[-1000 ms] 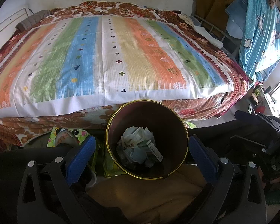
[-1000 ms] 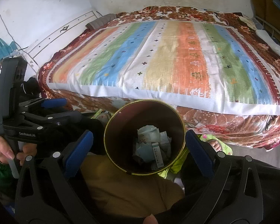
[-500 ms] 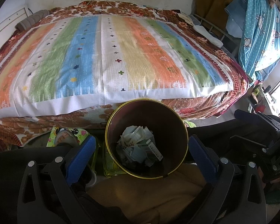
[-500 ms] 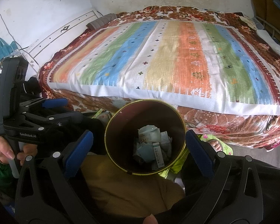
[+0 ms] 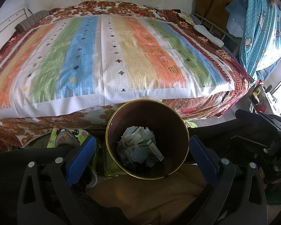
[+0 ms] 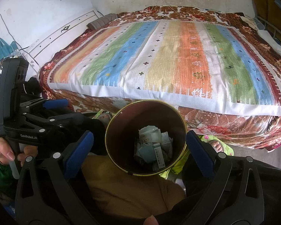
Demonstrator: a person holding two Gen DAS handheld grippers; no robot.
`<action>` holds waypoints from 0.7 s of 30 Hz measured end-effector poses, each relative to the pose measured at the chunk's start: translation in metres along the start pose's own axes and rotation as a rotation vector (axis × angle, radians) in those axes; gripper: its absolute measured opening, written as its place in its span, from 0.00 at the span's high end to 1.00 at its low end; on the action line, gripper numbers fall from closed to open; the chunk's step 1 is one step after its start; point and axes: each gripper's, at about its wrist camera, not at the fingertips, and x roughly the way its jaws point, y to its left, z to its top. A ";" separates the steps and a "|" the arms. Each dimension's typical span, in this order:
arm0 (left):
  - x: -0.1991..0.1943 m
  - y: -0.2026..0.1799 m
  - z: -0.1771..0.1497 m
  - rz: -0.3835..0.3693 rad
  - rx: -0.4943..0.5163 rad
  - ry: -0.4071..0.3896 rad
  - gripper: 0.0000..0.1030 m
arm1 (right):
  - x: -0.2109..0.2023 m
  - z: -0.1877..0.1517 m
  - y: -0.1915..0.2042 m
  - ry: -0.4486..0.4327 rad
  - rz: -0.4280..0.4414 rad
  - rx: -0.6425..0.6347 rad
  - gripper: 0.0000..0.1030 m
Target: Collect trash
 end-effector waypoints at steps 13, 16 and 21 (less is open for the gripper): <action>0.001 0.000 -0.002 0.001 0.001 0.001 0.06 | 0.000 0.000 -0.001 -0.001 0.000 0.000 0.09; 0.001 -0.001 -0.002 0.001 0.001 0.001 0.06 | 0.000 0.000 0.000 -0.001 0.000 0.000 0.09; 0.001 0.000 -0.002 0.002 -0.001 0.002 0.06 | 0.000 0.000 0.000 -0.001 0.001 0.000 0.09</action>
